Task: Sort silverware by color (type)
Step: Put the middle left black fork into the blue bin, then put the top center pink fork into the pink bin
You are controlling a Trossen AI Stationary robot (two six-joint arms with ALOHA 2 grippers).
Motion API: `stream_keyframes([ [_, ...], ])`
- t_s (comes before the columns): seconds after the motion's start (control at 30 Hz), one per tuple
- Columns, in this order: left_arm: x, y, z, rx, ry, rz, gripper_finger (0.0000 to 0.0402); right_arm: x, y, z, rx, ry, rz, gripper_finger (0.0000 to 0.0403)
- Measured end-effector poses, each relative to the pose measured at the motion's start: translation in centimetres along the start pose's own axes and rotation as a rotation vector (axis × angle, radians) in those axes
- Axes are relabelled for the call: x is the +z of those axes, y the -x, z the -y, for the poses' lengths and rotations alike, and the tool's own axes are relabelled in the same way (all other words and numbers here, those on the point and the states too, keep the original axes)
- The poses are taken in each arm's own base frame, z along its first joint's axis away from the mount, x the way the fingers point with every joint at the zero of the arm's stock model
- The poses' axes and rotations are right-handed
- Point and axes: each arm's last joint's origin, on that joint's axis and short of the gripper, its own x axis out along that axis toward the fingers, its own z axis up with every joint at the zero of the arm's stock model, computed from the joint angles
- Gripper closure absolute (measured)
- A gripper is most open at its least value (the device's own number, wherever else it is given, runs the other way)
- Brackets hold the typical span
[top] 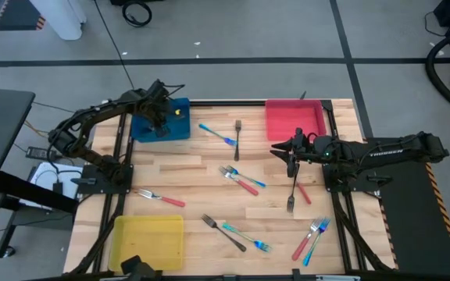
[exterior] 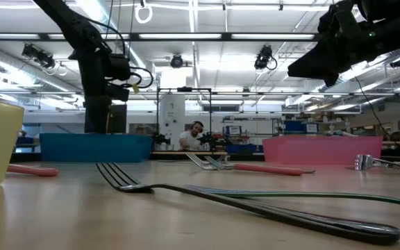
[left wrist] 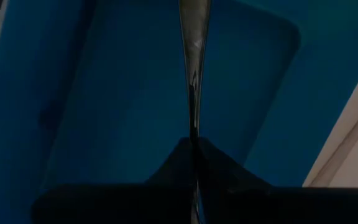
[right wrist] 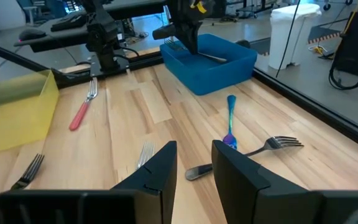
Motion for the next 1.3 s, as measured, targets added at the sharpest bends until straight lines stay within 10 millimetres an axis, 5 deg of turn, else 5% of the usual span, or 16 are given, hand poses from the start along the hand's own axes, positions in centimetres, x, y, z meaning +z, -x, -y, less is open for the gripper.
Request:
stream_keyframes([
  [0.67,1.2,0.1,2.0,-0.013,0.000,0.035,0.0310,0.0,0.0,-0.1,0.050,-0.003,-0.011,0.0294],
  [0.93,2.3,0.5,4.5,-0.041,-0.083,0.056,0.0310,-0.5,0.2,-0.8,0.150,-0.041,-0.062,0.0294],
  [1.3,6.2,4.1,9.5,-0.083,-0.173,0.213,0.0310,-0.9,-1.6,-2.0,0.182,-0.080,-0.056,0.0294],
])
